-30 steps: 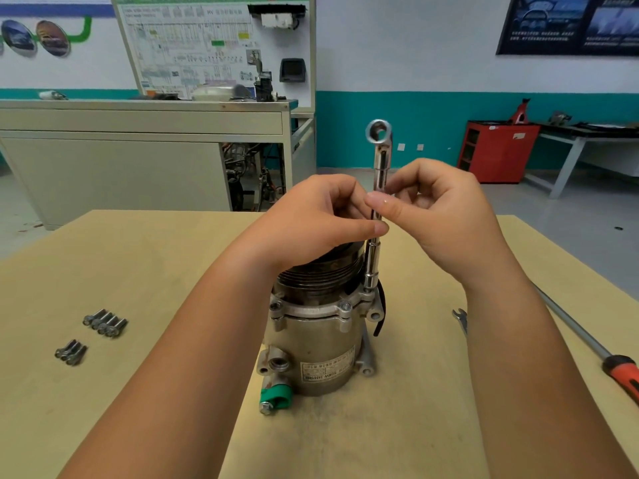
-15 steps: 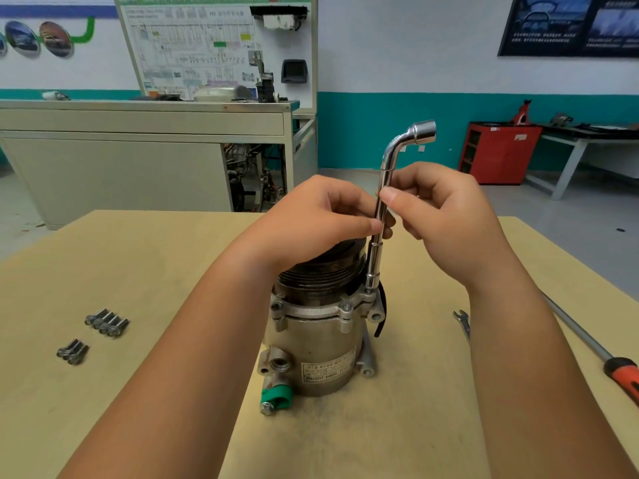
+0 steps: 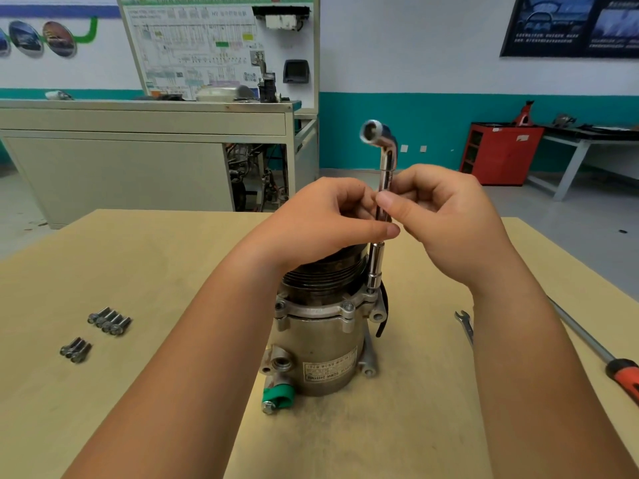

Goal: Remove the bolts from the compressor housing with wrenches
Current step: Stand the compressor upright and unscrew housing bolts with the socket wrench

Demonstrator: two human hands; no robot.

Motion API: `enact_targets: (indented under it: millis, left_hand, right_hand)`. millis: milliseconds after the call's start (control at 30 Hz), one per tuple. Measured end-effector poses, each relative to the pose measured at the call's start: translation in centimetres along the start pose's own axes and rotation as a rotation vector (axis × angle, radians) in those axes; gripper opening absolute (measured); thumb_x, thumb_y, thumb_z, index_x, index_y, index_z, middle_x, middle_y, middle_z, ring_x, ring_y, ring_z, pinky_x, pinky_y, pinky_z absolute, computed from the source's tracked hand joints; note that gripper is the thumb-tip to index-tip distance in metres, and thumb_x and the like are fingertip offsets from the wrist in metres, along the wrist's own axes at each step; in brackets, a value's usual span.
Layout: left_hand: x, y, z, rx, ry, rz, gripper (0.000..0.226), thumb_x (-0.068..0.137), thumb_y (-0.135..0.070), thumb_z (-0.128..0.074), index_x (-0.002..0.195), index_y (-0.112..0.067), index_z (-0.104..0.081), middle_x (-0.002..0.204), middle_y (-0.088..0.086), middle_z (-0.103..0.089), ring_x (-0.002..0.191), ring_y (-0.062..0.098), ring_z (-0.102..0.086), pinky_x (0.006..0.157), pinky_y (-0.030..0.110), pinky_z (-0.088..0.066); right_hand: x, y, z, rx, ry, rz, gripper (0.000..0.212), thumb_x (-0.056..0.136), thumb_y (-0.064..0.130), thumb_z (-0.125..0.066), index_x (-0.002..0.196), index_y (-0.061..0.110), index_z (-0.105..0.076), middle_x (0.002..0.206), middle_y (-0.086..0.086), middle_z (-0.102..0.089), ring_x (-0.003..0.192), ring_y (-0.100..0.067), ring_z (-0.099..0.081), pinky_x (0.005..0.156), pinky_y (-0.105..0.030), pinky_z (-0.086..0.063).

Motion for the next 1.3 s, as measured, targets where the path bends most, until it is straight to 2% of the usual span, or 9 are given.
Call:
enact_targets:
  millis: [133,267,433,600,733,867,1100,1200,1300]
  left_hand:
    - [-0.12,-0.25,0.1,-0.025,0.006,0.01,0.01,0.08,-0.007,-0.066,0.086,-0.012,-0.072,0.09,0.01,-0.073,0.095,0.029,-0.067,0.098,0.043,-0.048]
    - [-0.14,-0.21,-0.05,-0.016,0.029,0.005,0.026,0.085,0.008,-0.058,0.081,-0.015,-0.071,0.081,-0.001,-0.072,0.086,0.014,-0.067,0.097,0.041,-0.05]
    - [-0.13,-0.28,0.05,-0.043,0.018,-0.006,0.014,0.072,-0.014,-0.061,0.077,-0.022,-0.072,0.081,-0.003,-0.073,0.088,0.021,-0.068,0.096,0.039,-0.05]
    - [-0.08,-0.03,0.06,0.004,0.017,-0.021,0.009,0.083,-0.006,-0.07,0.079,-0.014,-0.068,0.076,0.001,-0.069,0.075,0.016,-0.061,0.083,0.039,-0.051]
    - [-0.04,-0.07,0.11,0.019,-0.01,-0.027,0.019,0.08,-0.012,-0.074,0.086,0.002,-0.063,0.068,-0.005,-0.059,0.068,0.011,-0.054,0.069,0.031,-0.048]
    - [0.06,0.02,0.12,0.052,-0.03,-0.014,0.026,0.078,-0.016,-0.076,0.069,-0.016,-0.052,0.054,-0.017,-0.049,0.055,0.001,-0.045,0.057,0.013,-0.039]
    - [-0.29,-0.38,0.15,0.025,-0.02,0.004,0.011,0.081,-0.016,-0.071,0.092,-0.016,-0.073,0.091,0.013,-0.072,0.091,0.033,-0.066,0.095,0.05,-0.049]
    - [-0.23,-0.39,0.38,0.044,-0.028,-0.005,0.011,0.084,-0.01,-0.069,0.084,-0.018,-0.075,0.092,0.021,-0.07,0.095,0.043,-0.061,0.094,0.056,-0.046]
    - [-0.17,-0.27,0.18,0.056,-0.012,-0.015,0.008,0.083,-0.01,-0.071,0.089,-0.006,-0.073,0.085,0.019,-0.07,0.082,0.04,-0.061,0.082,0.045,-0.05]
  right_hand:
    - [-0.12,0.14,-0.12,0.026,0.024,-0.012,0.014,0.079,0.026,-0.052,0.084,0.026,-0.066,0.056,0.017,-0.056,0.052,0.0,-0.048,0.052,-0.009,-0.035]
    - [-0.22,0.38,-0.2,0.044,0.033,-0.008,0.018,0.078,0.023,-0.052,0.089,0.018,-0.066,0.056,0.024,-0.057,0.053,0.005,-0.053,0.051,-0.006,-0.037]
    - [-0.19,0.4,-0.26,0.068,0.019,-0.009,0.015,0.078,0.022,-0.051,0.085,0.022,-0.064,0.055,0.02,-0.057,0.05,0.004,-0.051,0.051,-0.006,-0.037]
    - [-0.03,0.14,0.02,0.022,-0.006,-0.005,0.014,0.078,0.028,-0.054,0.087,0.023,-0.064,0.054,0.023,-0.056,0.052,0.004,-0.05,0.052,-0.007,-0.036]
    - [0.05,0.05,0.25,0.04,-0.044,0.003,0.009,0.072,0.035,-0.065,0.08,0.032,-0.061,0.06,0.003,-0.054,0.054,-0.004,-0.046,0.051,-0.016,-0.039]
    - [0.05,-0.09,0.08,0.012,-0.046,0.001,0.012,0.07,0.033,-0.07,0.073,0.027,-0.06,0.058,0.004,-0.051,0.054,-0.01,-0.043,0.051,-0.023,-0.039]
    - [-0.01,0.01,-0.6,0.031,0.057,-0.014,0.02,0.082,0.026,-0.046,0.086,0.025,-0.066,0.056,0.019,-0.054,0.053,0.001,-0.048,0.053,-0.014,-0.036]
    - [-0.08,0.22,-0.45,0.076,0.027,0.002,0.015,0.08,0.025,-0.05,0.084,0.03,-0.063,0.058,0.022,-0.056,0.053,0.005,-0.051,0.05,-0.007,-0.036]
    - [-0.03,-0.02,0.12,0.04,-0.035,0.005,0.009,0.074,0.037,-0.063,0.081,0.033,-0.061,0.066,0.011,-0.058,0.058,0.001,-0.051,0.053,-0.014,-0.041]
Point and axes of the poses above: each hand's wrist, its own x-axis towards the middle knuckle, its own z-axis out of the back of the hand, y = z × x, the point moved 10 cm from there along x, towards the middle knuckle
